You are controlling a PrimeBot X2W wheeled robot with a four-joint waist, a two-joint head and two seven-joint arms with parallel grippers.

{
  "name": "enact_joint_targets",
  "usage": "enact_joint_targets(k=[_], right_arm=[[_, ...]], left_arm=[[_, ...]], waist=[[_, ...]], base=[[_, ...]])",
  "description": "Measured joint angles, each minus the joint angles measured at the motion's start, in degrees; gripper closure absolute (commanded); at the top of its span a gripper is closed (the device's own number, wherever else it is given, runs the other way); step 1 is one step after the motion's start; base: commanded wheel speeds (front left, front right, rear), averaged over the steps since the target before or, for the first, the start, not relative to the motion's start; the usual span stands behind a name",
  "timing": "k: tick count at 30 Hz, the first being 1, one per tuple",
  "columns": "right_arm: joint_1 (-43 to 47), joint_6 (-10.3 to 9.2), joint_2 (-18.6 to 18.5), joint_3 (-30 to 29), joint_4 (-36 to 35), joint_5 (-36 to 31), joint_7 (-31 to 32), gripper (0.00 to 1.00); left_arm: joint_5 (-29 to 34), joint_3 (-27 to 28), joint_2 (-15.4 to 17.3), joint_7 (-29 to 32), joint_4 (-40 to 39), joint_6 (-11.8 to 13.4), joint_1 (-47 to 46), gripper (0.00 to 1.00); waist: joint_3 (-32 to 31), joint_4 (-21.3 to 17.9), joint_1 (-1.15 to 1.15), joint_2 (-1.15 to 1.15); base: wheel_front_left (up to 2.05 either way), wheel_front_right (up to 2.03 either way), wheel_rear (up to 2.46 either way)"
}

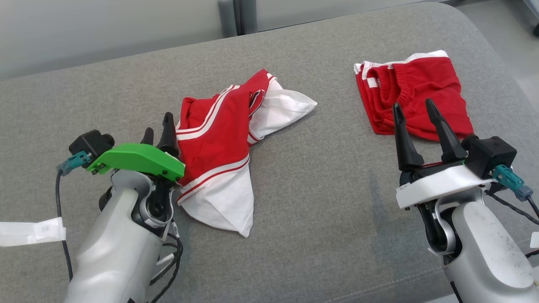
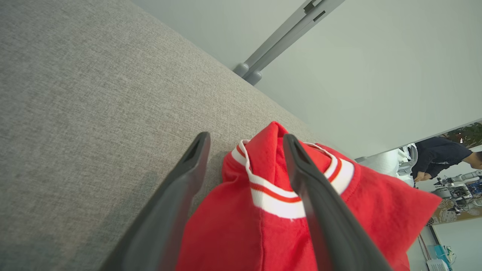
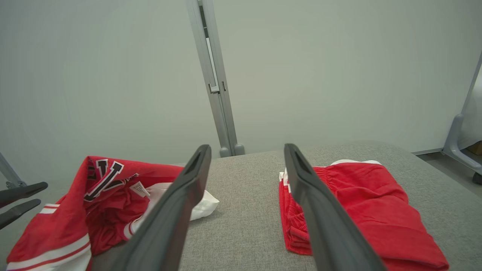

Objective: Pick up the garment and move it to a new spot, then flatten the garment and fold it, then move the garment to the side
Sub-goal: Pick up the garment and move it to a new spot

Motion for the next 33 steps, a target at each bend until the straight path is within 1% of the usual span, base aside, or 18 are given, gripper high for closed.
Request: enact_joint_targets(k=[4,7,10,14,19,22,24,27,28,29,30,31,32,33], right_arm=[[0.11,0.18,-0.07,-0.32,0.22,-0.09,-0.01,0.00],[0.63,0.19,-0.08,-0.44,0.52,-0.09,-0.01,0.00],[0.80,0.29,-0.05,-0.41,0.92,-0.10,-0.05,0.00],[1.65,0.93,0.01,0.09,1.19,-0.10,-0.07,0.00],[2.02,0.99,0.02,0.18,1.19,-0.11,-0.07,0.00],[2.26,1.07,0.02,0.23,1.19,-0.11,-0.07,0.00],[2.37,1.48,0.15,0.70,1.19,-0.13,-0.07,0.00],[2.38,1.48,0.27,0.81,1.18,-0.20,-0.07,0.00],[2.38,1.48,0.26,0.70,1.16,-0.20,-0.07,0.00],[2.41,1.48,0.24,0.53,1.15,-0.20,-0.07,0.00],[2.43,1.48,0.22,0.30,1.15,-0.20,-0.07,0.00],[2.49,1.47,0.20,0.03,1.14,-0.20,-0.07,0.00],[2.55,1.45,0.18,-0.29,1.14,-0.22,-0.07,0.00],[2.64,1.43,0.13,-0.48,1.14,-0.27,-0.07,0.00]], left_arm=[[3.53,-3.87,0.03,-0.04,0.04,-0.08,-0.45,0.00],[4.66,-6.79,-0.24,-0.01,0.03,-1.13,-0.47,0.00],[5.48,-8.58,-0.27,0.23,0.33,-1.82,0.01,0.00],[6.16,-9.48,-0.31,0.24,1.10,-1.82,2.34,0.00],[6.31,-11.45,-0.32,0.60,1.77,-1.96,4.07,0.00],[6.31,-12.54,-0.35,0.99,1.90,-2.52,4.85,0.00],[6.28,-12.49,-0.34,0.99,1.89,-2.54,4.99,0.00],[6.22,-12.62,-0.34,0.99,1.81,-2.60,5.04,0.00],[6.22,-12.70,-0.34,0.99,1.77,-2.83,5.04,0.08],[6.22,-12.83,-0.35,0.99,1.68,-3.13,5.04,0.42],[6.22,-13.04,-0.35,0.99,1.58,-3.14,5.04,0.63],[6.22,-13.30,-0.35,0.99,1.53,-3.22,5.04,0.95],[6.22,-13.67,-0.35,1.00,1.52,-3.63,5.04,1.00],[6.22,-14.02,-0.36,1.00,1.52,-3.64,5.04,1.00]], waist=[[-0.79,1.08,0.00,0.00],[-1.57,1.89,0.00,0.00],[-2.48,2.65,0.00,0.00],[-3.78,3.31,0.00,0.00],[-4.53,3.62,0.00,0.00],[-4.58,3.45,0.00,0.00],[-4.47,3.16,0.00,0.00],[-4.18,2.63,0.00,0.00],[-4.06,2.46,0.00,0.00],[-3.92,2.31,0.00,0.00],[-3.79,2.17,0.00,0.00],[-3.67,2.05,0.00,0.00],[-3.57,1.96,0.00,0.00],[-3.51,1.91,0.00,0.00]], base=[[0.00,0.00,0.00],[0.00,0.00,0.00],[0.00,0.00,0.00],[0.00,0.00,0.00],[0.00,0.00,0.00],[0.00,0.00,0.00],[0.00,0.00,0.00],[0.00,0.00,0.00],[0.00,0.00,0.00],[0.00,0.00,0.00],[0.00,0.00,0.00],[0.00,0.00,0.00],[0.00,0.00,0.00],[0.00,0.00,0.00]])
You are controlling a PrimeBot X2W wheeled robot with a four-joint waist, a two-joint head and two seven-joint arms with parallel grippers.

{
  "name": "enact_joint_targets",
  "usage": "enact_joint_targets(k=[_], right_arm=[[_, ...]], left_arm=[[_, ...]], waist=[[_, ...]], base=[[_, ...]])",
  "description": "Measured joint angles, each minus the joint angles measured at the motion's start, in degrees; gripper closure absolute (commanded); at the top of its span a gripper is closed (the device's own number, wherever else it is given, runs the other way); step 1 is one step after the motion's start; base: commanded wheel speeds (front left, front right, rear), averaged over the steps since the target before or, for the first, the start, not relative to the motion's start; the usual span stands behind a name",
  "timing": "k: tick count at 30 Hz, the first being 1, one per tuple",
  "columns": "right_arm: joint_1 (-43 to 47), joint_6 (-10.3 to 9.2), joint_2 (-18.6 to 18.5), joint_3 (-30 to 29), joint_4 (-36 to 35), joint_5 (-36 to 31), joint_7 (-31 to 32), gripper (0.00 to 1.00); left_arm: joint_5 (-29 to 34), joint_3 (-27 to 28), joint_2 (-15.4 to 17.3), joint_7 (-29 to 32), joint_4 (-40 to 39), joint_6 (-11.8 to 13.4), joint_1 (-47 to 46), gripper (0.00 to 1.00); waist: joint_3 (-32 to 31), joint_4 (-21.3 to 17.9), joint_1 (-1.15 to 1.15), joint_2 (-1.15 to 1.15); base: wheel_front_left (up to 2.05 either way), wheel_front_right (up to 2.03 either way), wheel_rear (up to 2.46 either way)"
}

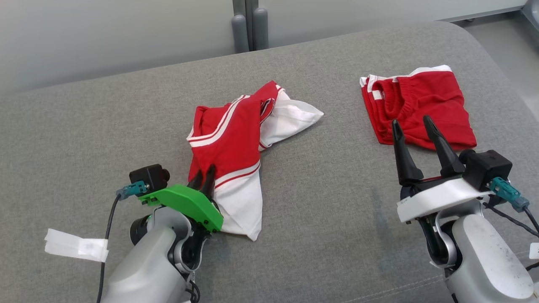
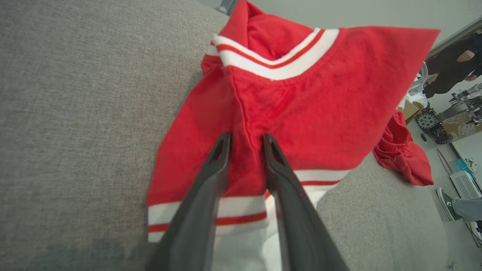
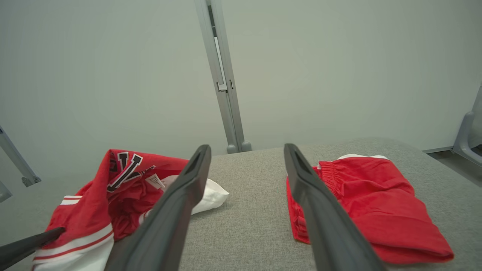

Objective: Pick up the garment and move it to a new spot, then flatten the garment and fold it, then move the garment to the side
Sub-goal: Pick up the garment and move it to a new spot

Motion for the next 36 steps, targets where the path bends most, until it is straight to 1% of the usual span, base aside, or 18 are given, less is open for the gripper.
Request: enact_joint_targets(k=[4,7,9,13,16,18,20,22,23,24,26,27,31,33,34,35,36], right_arm=[[0.07,-0.01,-0.01,-0.40,-0.08,-0.07,0.00,0.00],[0.22,-0.08,-0.04,-1.24,-0.23,-0.08,0.00,0.00],[0.23,-0.05,-0.01,-1.37,-0.22,-0.08,0.00,0.00],[0.24,0.01,0.22,-0.94,-0.02,-0.09,-0.01,0.00],[0.24,0.26,0.66,-0.16,0.18,-0.23,0.00,0.00],[0.24,0.56,0.98,0.04,0.29,-0.24,-0.01,0.00],[0.25,0.57,1.24,0.14,0.35,-0.25,0.00,0.00],[0.26,0.57,1.32,0.27,0.43,-0.25,0.00,0.00],[0.26,0.58,1.32,0.26,0.44,-0.25,-0.01,0.00],[0.26,0.58,1.32,0.26,0.44,-0.25,-0.01,0.00],[0.27,0.58,1.31,0.20,0.52,-0.25,-0.01,0.00],[0.28,0.62,1.30,0.19,0.55,-0.25,-0.01,0.00],[0.28,1.22,1.27,0.43,0.73,-0.27,-0.01,0.00],[0.28,1.72,1.23,1.14,0.99,-0.54,-0.01,0.00],[0.28,1.74,1.29,1.38,1.01,-0.65,-0.01,0.00],[0.27,1.77,1.29,1.59,1.07,-0.76,-0.01,0.00],[0.27,2.02,1.33,1.78,1.16,-0.80,-0.01,0.00]], left_arm=[[0.00,-0.36,0.00,-0.01,-1.15,-0.74,-0.01,1.00],[-1.63,-1.18,0.00,0.55,-4.53,-2.63,-0.17,1.00],[-5.16,-1.90,0.04,1.43,-8.32,-4.17,-0.31,1.00],[-14.61,-2.58,0.04,3.48,-17.23,-7.20,-0.60,1.00],[-22.84,-1.63,-0.05,3.55,-22.51,-7.40,-0.92,1.00],[-27.99,0.38,-0.26,3.41,-23.73,-6.17,-0.96,1.00],[-33.07,4.00,-0.46,2.01,-22.57,-3.47,-0.78,1.00],[-38.31,8.09,-0.43,0.99,-19.86,-0.63,0.08,1.00],[-39.79,9.81,-0.43,-0.19,-17.85,0.83,0.79,1.00],[-39.79,9.81,-0.43,-0.19,-17.85,0.83,0.79,1.00],[-39.84,12.38,-0.37,-1.60,-13.74,3.20,2.34,1.00],[-39.65,13.33,-0.36,-2.15,-11.82,3.87,2.86,1.00],[-40.03,16.77,-0.45,-2.72,-7.06,4.14,3.59,1.00],[-40.47,17.06,-0.43,-3.02,-5.81,4.14,3.59,1.00],[-40.60,16.95,-0.48,-3.03,-5.00,4.14,3.58,0.64],[-40.51,16.95,-0.57,-3.05,-4.14,4.14,3.58,0.17],[-40.13,17.10,-0.64,-3.10,-3.02,4.14,3.57,0.00]], waist=[[0.08,0.02,0.00,0.00],[0.04,0.37,0.00,0.00],[-0.08,0.74,0.00,0.00],[-0.68,1.29,0.00,0.00],[-1.15,1.47,0.00,0.00],[-1.30,1.50,0.00,0.00],[-1.35,1.53,0.00,0.00],[-1.30,1.56,0.00,0.00],[-1.24,1.59,0.00,0.00],[-1.24,1.59,0.00,0.00],[-1.07,1.68,0.00,0.00],[-0.97,1.74,0.00,0.00],[-0.48,2.00,0.00,0.00],[-0.26,2.20,0.00,0.00],[-0.16,2.37,0.00,0.00],[-0.06,2.56,0.00,0.00],[0.04,2.77,0.00,0.00]], base=[[0.00,0.00,0.00],[0.00,0.00,0.00],[0.00,0.00,0.00],[0.00,0.00,0.00],[0.00,0.00,0.00],[0.00,0.00,0.00],[0.00,0.00,0.00],[0.00,0.00,0.00],[0.00,0.00,0.00],[0.00,0.00,0.00],[0.00,0.00,0.00],[0.00,0.00,0.00],[0.00,0.00,0.00],[0.00,0.00,0.00],[0.00,0.00,0.00],[0.00,0.00,0.00],[0.00,0.00,0.00]])
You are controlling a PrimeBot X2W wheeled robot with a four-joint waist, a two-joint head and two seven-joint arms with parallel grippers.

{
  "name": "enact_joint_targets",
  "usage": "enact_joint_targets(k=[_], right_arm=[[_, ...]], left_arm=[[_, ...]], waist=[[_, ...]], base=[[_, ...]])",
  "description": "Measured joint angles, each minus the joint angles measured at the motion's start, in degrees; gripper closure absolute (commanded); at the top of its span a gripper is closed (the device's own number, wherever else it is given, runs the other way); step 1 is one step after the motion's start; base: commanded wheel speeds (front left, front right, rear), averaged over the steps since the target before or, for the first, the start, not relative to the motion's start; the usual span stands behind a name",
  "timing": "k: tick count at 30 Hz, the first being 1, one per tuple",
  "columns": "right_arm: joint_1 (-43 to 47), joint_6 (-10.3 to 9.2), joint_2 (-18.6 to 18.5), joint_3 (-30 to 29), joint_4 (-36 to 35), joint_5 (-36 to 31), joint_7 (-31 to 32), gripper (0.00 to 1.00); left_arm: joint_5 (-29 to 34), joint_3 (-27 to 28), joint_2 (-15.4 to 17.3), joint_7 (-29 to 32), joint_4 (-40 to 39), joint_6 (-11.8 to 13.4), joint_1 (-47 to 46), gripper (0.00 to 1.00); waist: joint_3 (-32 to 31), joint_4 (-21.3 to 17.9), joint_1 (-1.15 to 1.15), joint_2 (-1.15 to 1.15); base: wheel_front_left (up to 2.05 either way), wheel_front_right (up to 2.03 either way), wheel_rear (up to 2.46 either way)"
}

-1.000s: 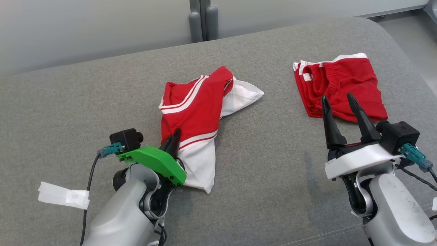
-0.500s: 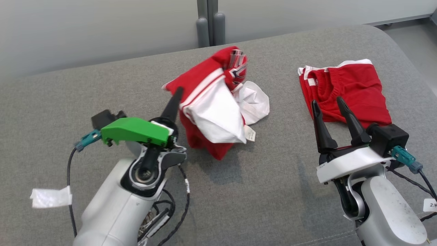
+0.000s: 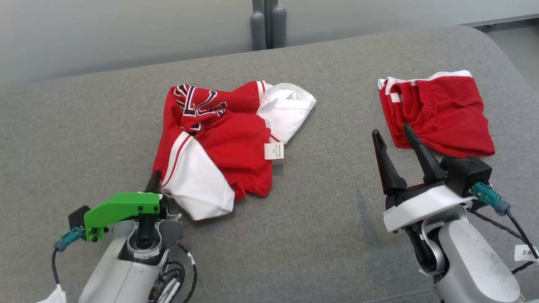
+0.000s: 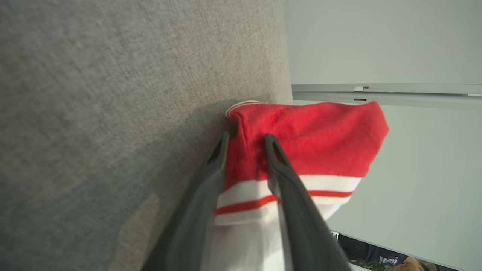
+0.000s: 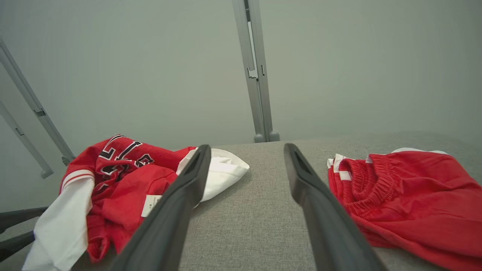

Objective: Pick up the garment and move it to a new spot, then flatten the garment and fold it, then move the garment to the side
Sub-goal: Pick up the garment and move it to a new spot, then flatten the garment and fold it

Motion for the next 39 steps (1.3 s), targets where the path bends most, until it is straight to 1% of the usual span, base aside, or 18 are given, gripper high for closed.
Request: enact_joint_targets(k=[2,4,6,8,9,11,13,16,18,22,24,27,31,35,39], right_arm=[[-0.04,0.31,0.12,0.41,0.22,-0.07,0.00,0.00],[-0.04,0.55,0.13,0.69,0.54,-0.19,0.00,0.00],[-0.05,0.73,0.08,1.25,0.99,-0.53,0.00,0.00],[-0.07,1.55,0.12,2.25,1.62,-1.03,0.02,0.00],[-0.08,1.65,0.11,2.69,1.97,-1.14,0.05,0.00],[-0.13,2.44,0.11,3.86,3.00,-1.16,0.45,0.00],[-0.31,3.05,0.13,4.91,4.28,-1.40,1.00,0.00],[-1.35,3.64,0.15,6.09,6.52,-1.57,2.13,0.00],[-2.55,4.04,0.20,6.94,8.28,-1.57,3.03,0.00],[-4.13,4.60,0.91,7.71,11.84,-0.60,4.81,0.00],[-4.46,4.63,1.55,7.68,13.91,0.91,5.53,0.00],[-5.02,5.06,2.01,7.31,16.50,2.23,6.15,0.00],[-5.16,5.09,2.18,5.28,19.71,5.38,6.24,0.00],[-5.24,5.10,2.13,3.34,23.28,7.22,6.69,0.00],[-5.24,5.13,2.15,2.12,24.74,9.18,6.67,0.00]], left_arm=[[1.36,0.12,0.15,-0.45,2.01,0.00,0.00,0.00],[4.34,-0.58,1.35,-0.53,3.59,0.00,-0.07,0.00],[5.45,-0.48,2.92,-0.55,4.61,0.00,-0.12,0.00],[7.47,-0.59,4.20,-0.78,5.52,0.00,-0.19,0.00],[8.79,-0.64,4.65,-0.79,5.57,0.00,-0.23,0.00],[9.94,-1.26,4.83,-0.79,5.41,0.00,-0.50,0.00],[13.22,-3.45,4.69,-0.79,4.25,-0.26,-0.90,0.00],[20.01,-6.06,4.64,-0.78,1.27,-2.76,-1.84,0.00],[24.09,-6.38,4.76,-0.78,-0.70,-4.60,-2.18,0.00],[30.27,-5.78,4.54,-0.78,-4.42,-6.53,-1.99,0.00],[32.04,-3.96,4.17,-0.78,-6.42,-7.10,-1.50,0.00],[33.98,-1.47,3.43,-0.78,-8.88,-7.22,0.38,0.00],[36.46,0.90,2.14,-0.78,-11.46,-7.44,3.76,0.00],[37.23,1.46,1.24,-0.78,-12.63,-7.44,6.68,0.00],[38.00,0.86,0.94,-0.78,-13.81,-7.44,8.32,0.00]], waist=[[0.20,0.41,0.00,0.00],[0.38,0.87,0.00,0.00],[0.54,1.42,0.00,0.00],[0.71,2.03,0.00,0.00],[0.80,2.37,0.00,0.00],[0.96,3.18,0.00,0.00],[1.14,4.13,0.00,0.00],[1.39,5.83,0.00,0.00],[1.57,7.11,0.00,0.00],[2.00,9.84,0.00,0.00],[2.25,11.28,0.00,0.00],[2.63,13.48,0.00,0.00],[3.04,16.51,0.00,0.00],[3.23,19.58,0.00,0.00],[3.29,22.65,0.00,0.00]], base=[[0.00,0.00,0.00],[0.00,0.00,0.00],[0.00,0.00,0.00],[0.00,0.00,0.00],[0.00,0.00,0.00],[0.00,0.00,0.00],[0.00,0.00,0.00],[0.00,0.00,0.00],[0.00,0.00,0.00],[0.00,0.00,0.00],[0.00,0.00,0.00],[0.00,0.00,0.00],[0.00,0.00,0.00],[0.00,0.00,0.00],[0.00,0.00,0.00]])
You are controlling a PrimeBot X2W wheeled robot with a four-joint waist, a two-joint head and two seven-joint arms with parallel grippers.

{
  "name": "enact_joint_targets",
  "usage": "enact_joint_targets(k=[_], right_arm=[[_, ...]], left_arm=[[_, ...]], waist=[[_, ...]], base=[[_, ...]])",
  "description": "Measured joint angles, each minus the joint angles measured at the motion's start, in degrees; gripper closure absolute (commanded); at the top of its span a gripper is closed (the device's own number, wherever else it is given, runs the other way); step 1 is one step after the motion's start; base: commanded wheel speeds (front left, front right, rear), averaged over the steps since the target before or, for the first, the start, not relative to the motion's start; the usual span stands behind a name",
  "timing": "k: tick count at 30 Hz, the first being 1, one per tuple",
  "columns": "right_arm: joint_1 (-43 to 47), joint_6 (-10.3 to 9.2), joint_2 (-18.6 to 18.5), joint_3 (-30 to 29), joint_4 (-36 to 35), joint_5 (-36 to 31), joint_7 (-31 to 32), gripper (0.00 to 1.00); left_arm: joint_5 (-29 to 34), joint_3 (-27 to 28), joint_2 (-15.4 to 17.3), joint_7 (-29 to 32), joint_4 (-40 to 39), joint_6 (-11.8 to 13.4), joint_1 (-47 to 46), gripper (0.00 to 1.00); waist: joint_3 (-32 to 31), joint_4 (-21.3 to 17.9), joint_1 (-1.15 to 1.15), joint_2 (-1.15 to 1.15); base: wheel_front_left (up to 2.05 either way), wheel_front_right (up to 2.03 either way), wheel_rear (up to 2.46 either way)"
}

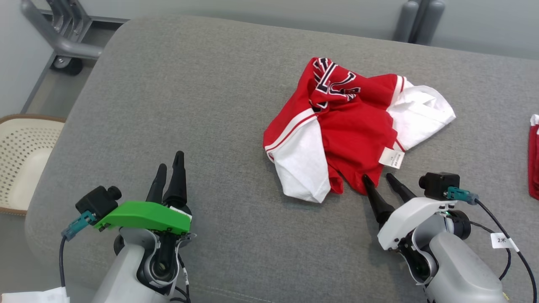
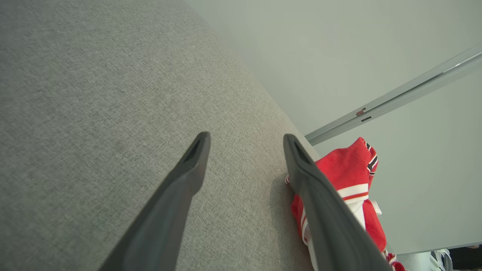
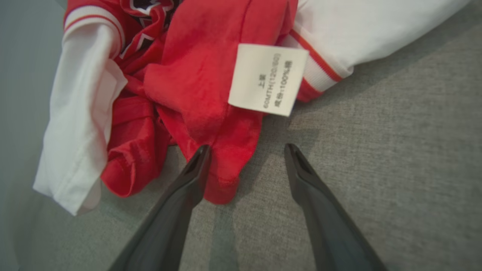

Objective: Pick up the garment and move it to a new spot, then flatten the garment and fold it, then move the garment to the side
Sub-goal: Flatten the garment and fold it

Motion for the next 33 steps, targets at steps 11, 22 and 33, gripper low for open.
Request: enact_joint_targets(k=[11,22,33], right_arm=[[-4.54,0.48,-0.11,2.57,3.21,-0.82,-1.27,1.00],[-10.03,0.99,-5.16,2.14,-2.26,-2.97,-4.82,1.00],[-15.01,1.08,-10.70,10.59,-9.79,-4.75,-1.88,1.00]], left_arm=[[2.55,2.50,-0.10,0.00,-4.61,-0.01,4.04,0.00],[3.79,4.39,-0.22,0.00,-7.37,-0.16,6.76,0.00],[4.26,4.23,-0.23,0.00,-8.77,-0.18,8.70,0.00]], waist=[[0.91,6.00,0.00,0.00],[-0.65,2.88,0.00,0.00],[-3.60,-1.37,0.00,0.00]], base=[[0.00,0.00,0.00],[0.00,0.00,0.00],[0.00,0.00,0.00]])
